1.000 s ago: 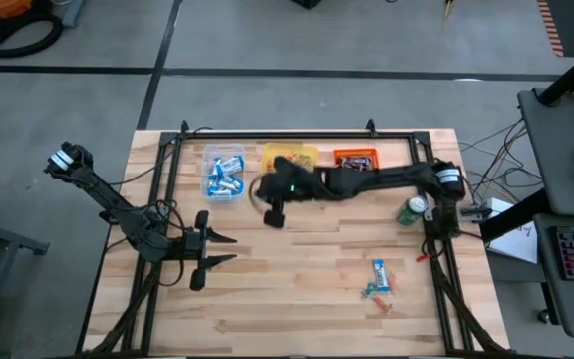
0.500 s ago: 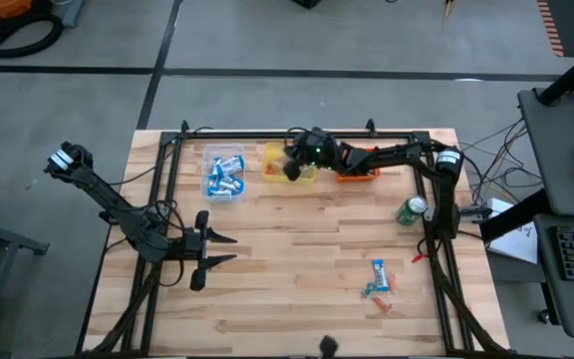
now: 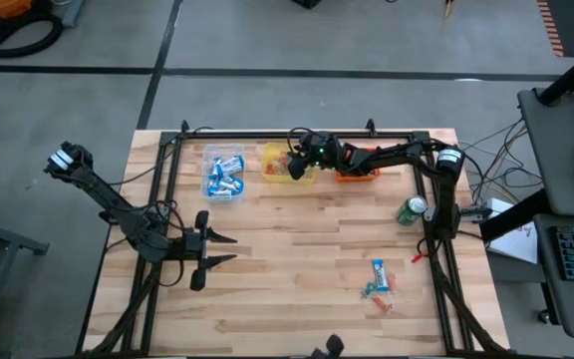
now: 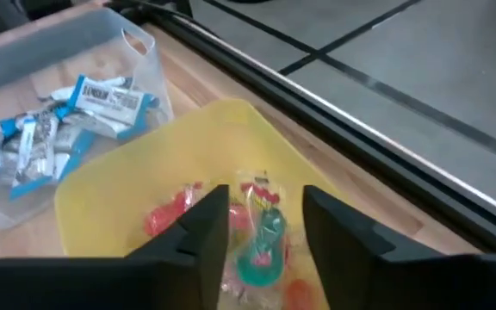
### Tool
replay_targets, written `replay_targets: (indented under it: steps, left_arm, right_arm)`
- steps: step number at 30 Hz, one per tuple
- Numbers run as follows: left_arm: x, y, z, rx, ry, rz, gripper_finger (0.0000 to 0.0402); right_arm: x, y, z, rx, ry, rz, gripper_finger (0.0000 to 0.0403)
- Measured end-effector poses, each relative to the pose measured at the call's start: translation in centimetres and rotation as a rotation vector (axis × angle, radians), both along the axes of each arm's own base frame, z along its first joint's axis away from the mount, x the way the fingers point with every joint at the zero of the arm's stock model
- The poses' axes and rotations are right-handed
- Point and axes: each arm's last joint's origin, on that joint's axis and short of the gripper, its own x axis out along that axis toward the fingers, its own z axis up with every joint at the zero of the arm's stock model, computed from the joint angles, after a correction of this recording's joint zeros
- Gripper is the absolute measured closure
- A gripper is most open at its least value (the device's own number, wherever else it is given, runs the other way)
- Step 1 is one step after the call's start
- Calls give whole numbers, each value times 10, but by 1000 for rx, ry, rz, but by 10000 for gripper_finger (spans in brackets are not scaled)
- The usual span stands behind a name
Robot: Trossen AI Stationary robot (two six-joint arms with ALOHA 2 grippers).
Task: Sort candy
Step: Put the white chocolate into the transparent bin
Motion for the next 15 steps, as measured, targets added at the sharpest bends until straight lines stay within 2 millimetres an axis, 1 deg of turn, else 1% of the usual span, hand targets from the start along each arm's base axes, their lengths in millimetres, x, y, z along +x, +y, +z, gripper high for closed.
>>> replay_targets:
  steps: [4, 8, 11, 15]
  left_arm:
    - [0, 0, 0, -2, 0, 1, 248]
    - [0, 0, 0, -3, 0, 1, 248]
    - [0, 0, 0, -3, 0, 2, 248]
    - [0, 0, 0, -3, 0, 2, 248]
  right_arm:
    - [4, 8, 9, 38, -43, 53, 234]
    - [7, 29, 26, 107, -84, 147, 218]
    - [8, 55, 39, 180, -84, 246, 216]
    - [10, 102, 50, 291, -36, 377, 222]
